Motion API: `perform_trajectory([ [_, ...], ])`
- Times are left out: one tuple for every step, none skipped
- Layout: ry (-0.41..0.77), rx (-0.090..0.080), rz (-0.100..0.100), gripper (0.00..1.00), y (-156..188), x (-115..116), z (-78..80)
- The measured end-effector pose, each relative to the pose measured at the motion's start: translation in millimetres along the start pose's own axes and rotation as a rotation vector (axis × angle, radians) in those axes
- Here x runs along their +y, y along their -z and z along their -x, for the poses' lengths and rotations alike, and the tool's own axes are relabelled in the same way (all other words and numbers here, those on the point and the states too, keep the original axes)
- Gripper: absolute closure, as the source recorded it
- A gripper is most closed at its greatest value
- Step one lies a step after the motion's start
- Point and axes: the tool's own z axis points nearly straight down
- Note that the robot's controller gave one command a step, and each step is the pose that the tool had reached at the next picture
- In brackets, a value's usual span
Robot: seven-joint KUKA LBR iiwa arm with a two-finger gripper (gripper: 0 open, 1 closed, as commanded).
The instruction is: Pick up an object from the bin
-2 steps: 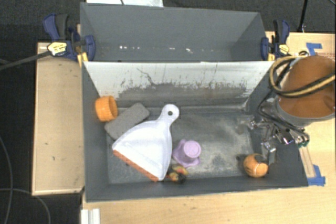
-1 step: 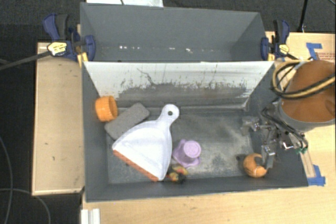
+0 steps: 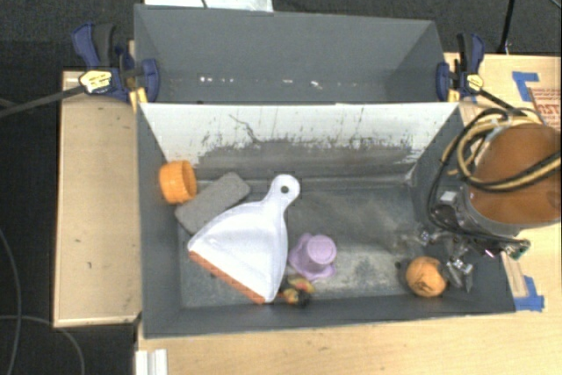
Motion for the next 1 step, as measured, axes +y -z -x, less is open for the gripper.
perform_trajectory([
  [-0.361, 0.009, -0.011, 1.0, -4.0, -6.3, -13.1],
])
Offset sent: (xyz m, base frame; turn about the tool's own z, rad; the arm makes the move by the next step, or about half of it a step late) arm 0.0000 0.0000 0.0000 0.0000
